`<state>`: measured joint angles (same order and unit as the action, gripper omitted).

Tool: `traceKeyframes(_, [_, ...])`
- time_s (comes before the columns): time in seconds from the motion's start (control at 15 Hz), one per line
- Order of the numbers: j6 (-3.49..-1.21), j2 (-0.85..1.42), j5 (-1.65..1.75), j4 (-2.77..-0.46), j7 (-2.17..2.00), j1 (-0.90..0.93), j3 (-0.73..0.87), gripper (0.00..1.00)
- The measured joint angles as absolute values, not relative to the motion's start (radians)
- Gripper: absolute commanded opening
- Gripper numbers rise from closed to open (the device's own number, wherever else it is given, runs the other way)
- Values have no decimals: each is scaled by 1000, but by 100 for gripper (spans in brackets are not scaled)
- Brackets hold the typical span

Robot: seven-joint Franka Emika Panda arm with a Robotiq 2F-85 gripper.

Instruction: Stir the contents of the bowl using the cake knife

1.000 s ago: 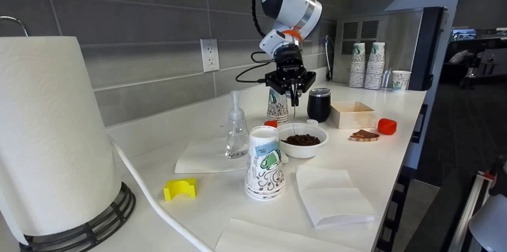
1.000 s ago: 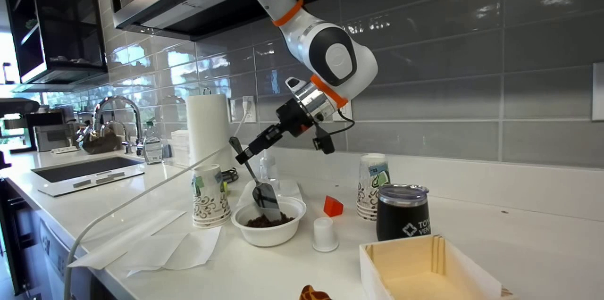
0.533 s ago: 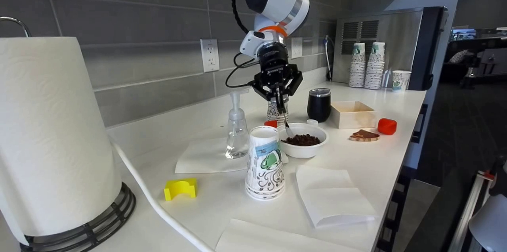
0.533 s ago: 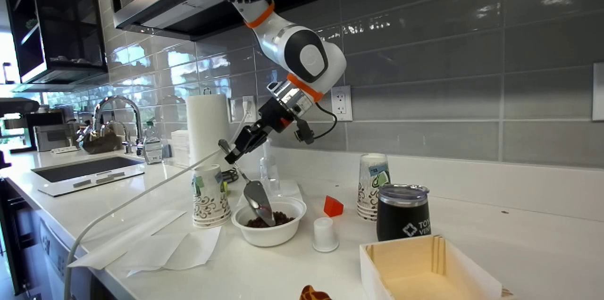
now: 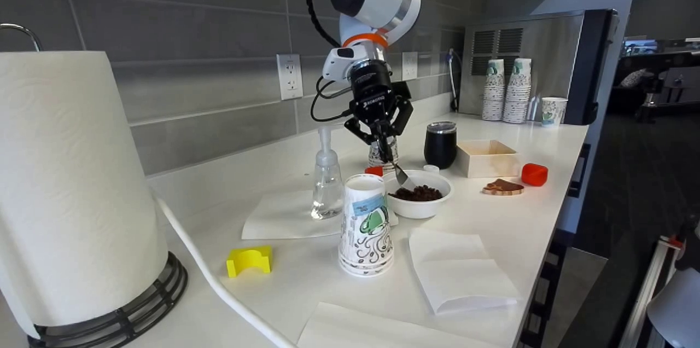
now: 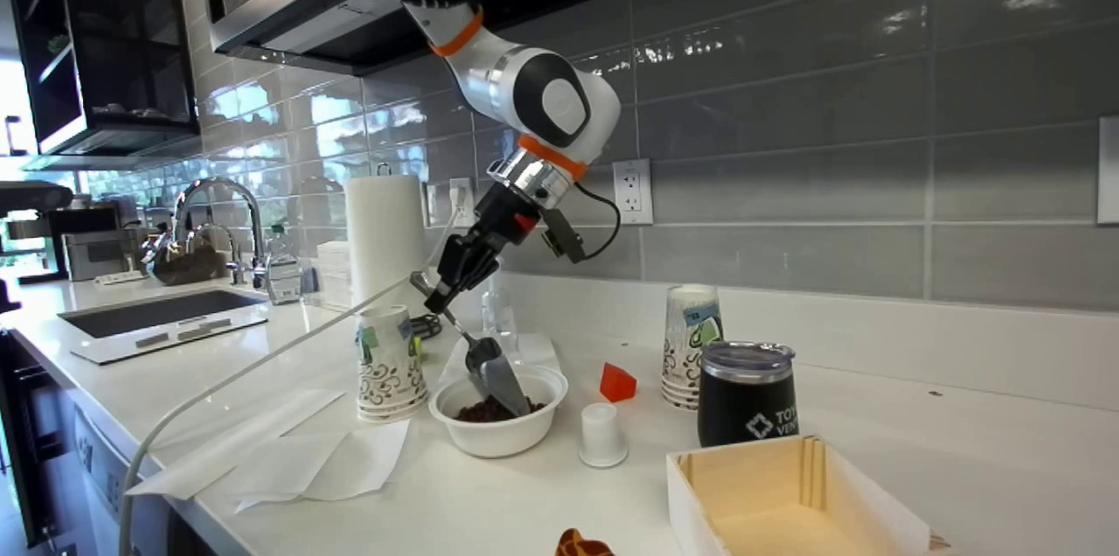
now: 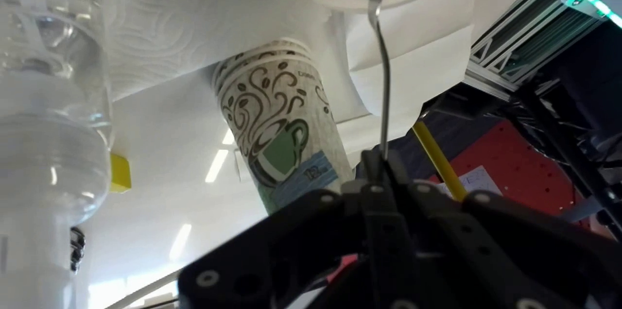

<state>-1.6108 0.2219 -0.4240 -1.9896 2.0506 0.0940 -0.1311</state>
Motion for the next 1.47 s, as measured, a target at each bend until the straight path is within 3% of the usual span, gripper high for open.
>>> traceKeyframes(0.87, [-1736, 311, -268, -1990, 1834, 120, -157, 1])
traceKeyframes(0.93, [-1737, 316, -263, -1990, 1825, 121, -162, 29])
traceKeyframes(1.07, [-1739, 323, -257, -1990, 1815, 121, -168, 36])
traceKeyframes(1.47, [-1740, 332, -257, -1990, 1815, 120, -173, 81])
